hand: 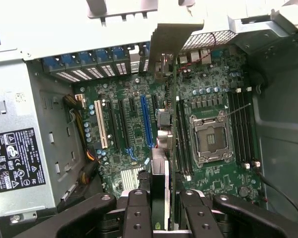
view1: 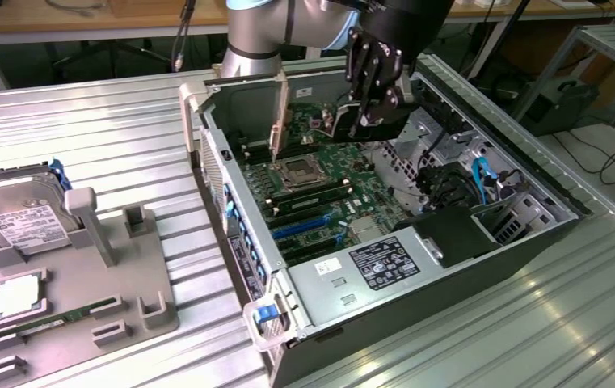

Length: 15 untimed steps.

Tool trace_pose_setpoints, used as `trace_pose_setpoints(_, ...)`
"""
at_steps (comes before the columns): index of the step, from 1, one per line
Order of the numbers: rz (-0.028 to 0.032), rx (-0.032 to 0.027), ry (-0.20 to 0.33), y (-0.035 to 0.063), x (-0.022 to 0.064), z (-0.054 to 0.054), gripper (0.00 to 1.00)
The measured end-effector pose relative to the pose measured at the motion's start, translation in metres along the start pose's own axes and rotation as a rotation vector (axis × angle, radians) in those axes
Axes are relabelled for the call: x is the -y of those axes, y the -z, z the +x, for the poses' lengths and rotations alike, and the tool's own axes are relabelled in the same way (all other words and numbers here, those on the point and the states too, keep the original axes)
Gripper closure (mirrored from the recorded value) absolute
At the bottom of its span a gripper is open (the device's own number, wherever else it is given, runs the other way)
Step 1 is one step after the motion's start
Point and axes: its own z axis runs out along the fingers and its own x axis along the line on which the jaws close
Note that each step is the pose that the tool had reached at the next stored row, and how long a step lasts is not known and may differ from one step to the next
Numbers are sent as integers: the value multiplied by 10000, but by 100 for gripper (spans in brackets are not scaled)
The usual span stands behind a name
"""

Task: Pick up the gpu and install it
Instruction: 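Insert the gpu into the slot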

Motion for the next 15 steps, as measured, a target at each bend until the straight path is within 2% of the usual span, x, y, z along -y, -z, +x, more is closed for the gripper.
trace_pose_setpoints(6, -4, -5, 83, -30, 1, 1, 73)
trace_pose_setpoints(15, -33, -18, 622, -51, 1, 3, 73)
